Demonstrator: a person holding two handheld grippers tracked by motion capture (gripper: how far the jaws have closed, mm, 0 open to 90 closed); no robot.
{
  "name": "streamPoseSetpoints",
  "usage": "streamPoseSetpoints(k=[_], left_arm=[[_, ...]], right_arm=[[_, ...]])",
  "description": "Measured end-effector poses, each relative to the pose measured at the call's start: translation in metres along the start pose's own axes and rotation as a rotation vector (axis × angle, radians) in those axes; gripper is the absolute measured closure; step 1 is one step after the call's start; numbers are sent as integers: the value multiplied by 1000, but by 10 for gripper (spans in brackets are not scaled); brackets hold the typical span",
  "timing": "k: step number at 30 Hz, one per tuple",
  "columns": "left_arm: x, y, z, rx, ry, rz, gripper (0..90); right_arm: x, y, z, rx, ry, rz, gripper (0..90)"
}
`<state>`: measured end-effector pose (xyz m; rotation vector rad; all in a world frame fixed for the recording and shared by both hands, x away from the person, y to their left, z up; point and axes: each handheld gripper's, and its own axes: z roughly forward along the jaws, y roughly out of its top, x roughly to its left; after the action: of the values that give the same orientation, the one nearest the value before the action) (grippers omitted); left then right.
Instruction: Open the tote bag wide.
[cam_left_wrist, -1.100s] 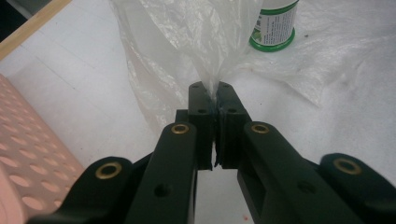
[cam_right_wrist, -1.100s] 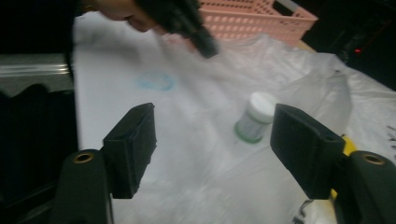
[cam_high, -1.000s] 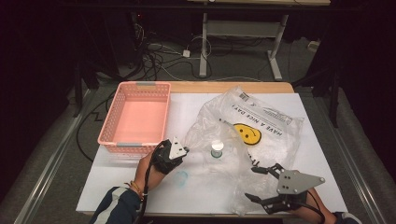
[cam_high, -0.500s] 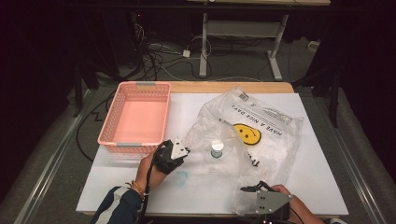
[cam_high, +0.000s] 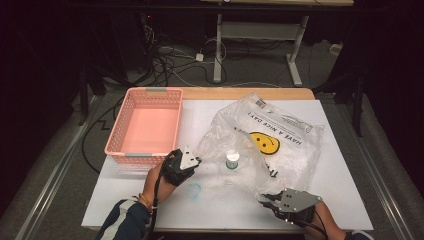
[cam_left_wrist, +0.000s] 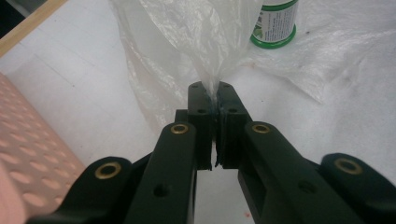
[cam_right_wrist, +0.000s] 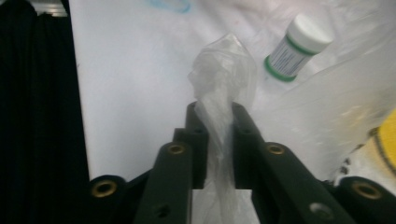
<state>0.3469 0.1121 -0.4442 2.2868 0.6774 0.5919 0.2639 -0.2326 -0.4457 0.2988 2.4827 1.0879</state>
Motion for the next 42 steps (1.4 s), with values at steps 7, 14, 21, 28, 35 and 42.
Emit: streamPoseSetpoints(k=[7, 14, 21, 28, 35, 42], left_arm=[[8, 4, -17, -78, 10, -32, 843], [15, 16, -38, -166, 54, -29, 843], [23, 23, -51, -215, 90, -37, 843], [24, 36, -48, -267, 101, -29, 844], [16, 46, -58, -334, 112, -7, 845], [19, 49, -62, -349, 158, -1, 845]], right_arm=[[-14, 12, -16, -99, -102, 10, 879], [-40, 29, -33, -198, -251, 20, 881], [-68, 41, -41, -254, -357, 28, 885], [-93, 43, -41, -291, -420, 86, 894], [-105, 48, -41, -326, -447, 117, 894], [-115, 51, -39, -339, -475, 156, 896]])
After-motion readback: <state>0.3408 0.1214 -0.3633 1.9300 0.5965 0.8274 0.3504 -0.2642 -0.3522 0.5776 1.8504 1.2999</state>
